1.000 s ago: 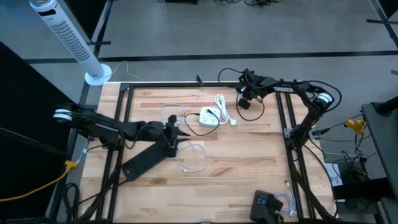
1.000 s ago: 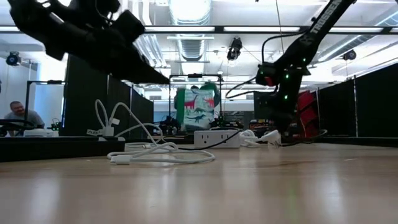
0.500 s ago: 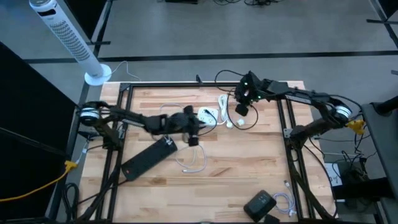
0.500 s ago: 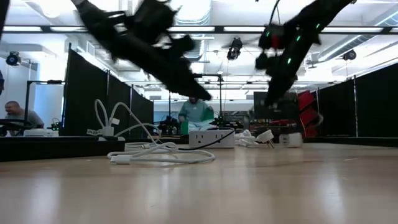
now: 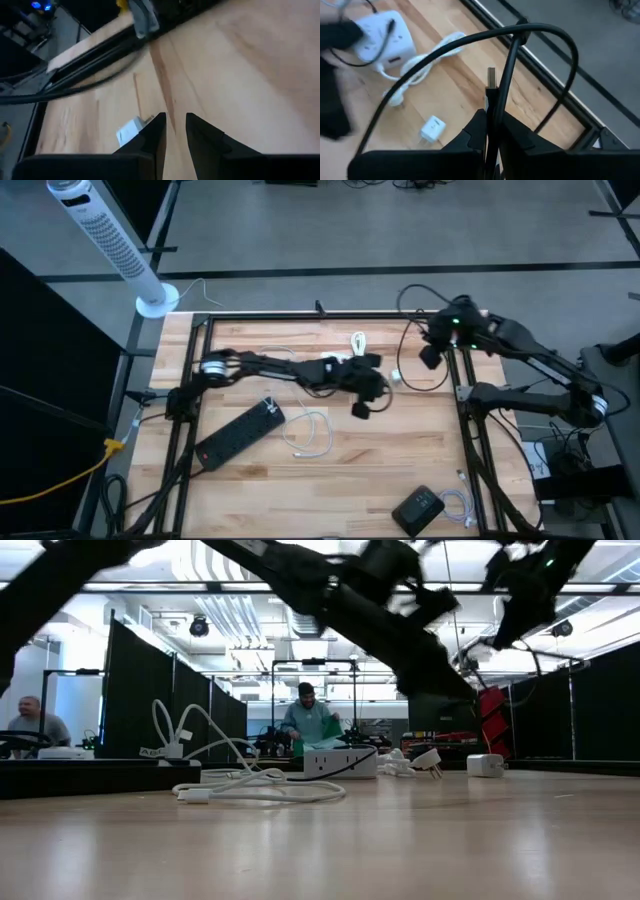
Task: Insert USB
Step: Insert the black charger cable into the white charger adapter
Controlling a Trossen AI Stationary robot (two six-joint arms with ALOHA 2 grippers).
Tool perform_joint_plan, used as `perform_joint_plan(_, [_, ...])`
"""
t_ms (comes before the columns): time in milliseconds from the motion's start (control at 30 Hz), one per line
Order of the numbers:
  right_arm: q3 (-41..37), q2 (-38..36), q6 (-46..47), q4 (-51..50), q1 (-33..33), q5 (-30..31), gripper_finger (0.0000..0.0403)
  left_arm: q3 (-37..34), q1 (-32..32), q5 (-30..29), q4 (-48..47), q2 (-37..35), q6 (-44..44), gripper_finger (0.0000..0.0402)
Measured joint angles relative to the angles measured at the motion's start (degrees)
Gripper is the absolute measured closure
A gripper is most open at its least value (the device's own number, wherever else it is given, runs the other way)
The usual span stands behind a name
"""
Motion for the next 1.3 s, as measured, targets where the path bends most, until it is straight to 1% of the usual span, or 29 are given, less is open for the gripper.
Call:
perform_joint_plan(67, [0.0, -2.67, 0.0, -0.84, 0.02, -0.42, 0.0386, 6.43, 0.02, -1.06, -6.86, 4.04, 5.53, 0.0329])
perform_joint_plan(133, [0.0, -4.65, 0.47, -1.91, 0.02, -1.92, 0.0386, 12.79, 0.15, -4.01, -12.88, 7.95, 11.39, 0.0313])
perform_joint_plan(200, [-0.02, -6.16, 0.56, -3.28, 0.02, -2.98, 0.0386, 18.94, 0.32, -7.77, -18.01, 11.22, 16.44, 0.0289])
perform_joint_plan(267, [-0.11, -6.96, 1.65, -3.36, 0.02, -3.94, 0.0386, 24.71, 1.03, -9.15, -21.39, 13.83, 19.95, 0.0259])
perform_joint_plan(400, [-0.23, -6.6, 4.43, -5.17, 0.04, -5.0, 0.0386, 33.75, 3.04, -9.07, -23.85, 18.74, 23.51, 0.02])
perform_joint_plan(433, [-0.24, -6.29, 5.17, -5.62, 0.04, -4.98, 0.0386, 35.08, 3.54, -9.03, -24.51, 19.9, 23.94, 0.0187])
perform_joint_plan(500, [-0.31, -5.9, 6.42, -6.81, 0.04, -5.58, 0.0386, 33.72, 4.23, -9.03, -23.17, 20.65, 25.55, 0.0165])
perform_joint_plan(600, [-0.51, -5.45, 7.35, -7.42, 0.04, -6.5, 0.0386, 33.65, 4.76, -8.39, -22.66, 20.87, 26.05, 0.0148])
perform_joint_plan(700, [-0.62, -5.13, 7.52, -7.19, 0.04, -7.22, 0.0386, 33.64, 4.49, -5.51, -22.97, 21.03, 25.95, 0.0149])
perform_joint_plan(867, [-0.66, -4.12, 9.81, -6.94, 0.04, -7.53, 0.0386, 33.53, 4.55, -1.41, -25.24, 21.25, 23.79, 0.0173])
perform_joint_plan(1000, [-1.91, -1.47, 9.8, -7.02, 0.04, -7.51, 0.0386, 33.56, 4.5, -0.59, -29.85, 21.22, 21.4, 0.0196])
perform_joint_plan(1100, [-4.78, 1.83, 9.77, -6.42, 0.04, -7.49, 0.0386, 33.87, 3.92, -0.82, -37.11, 20.48, 17.19, 0.0216])
perform_joint_plan(1133, [-6.12, 3.11, 9.86, -5.86, 0.03, -7.49, 0.0386, 33.89, 3.69, -0.05, -42.54, 19.52, 15.32, 0.0224])
perform_joint_plan(1233, [-10.22, 7.62, 11.41, -1.35, 0.02, -7.5, 0.0386, 33.89, 2.4, 6.18, -53.38, 15.82, 10.49, 0.025])
perform_joint_plan(1300, [-12.38, 11.34, 12.1, 2.75, 0.02, -7.52, 0.0386, 33.86, 1.21, 10.0, -58.62, 12.95, 7.89, 0.0269])
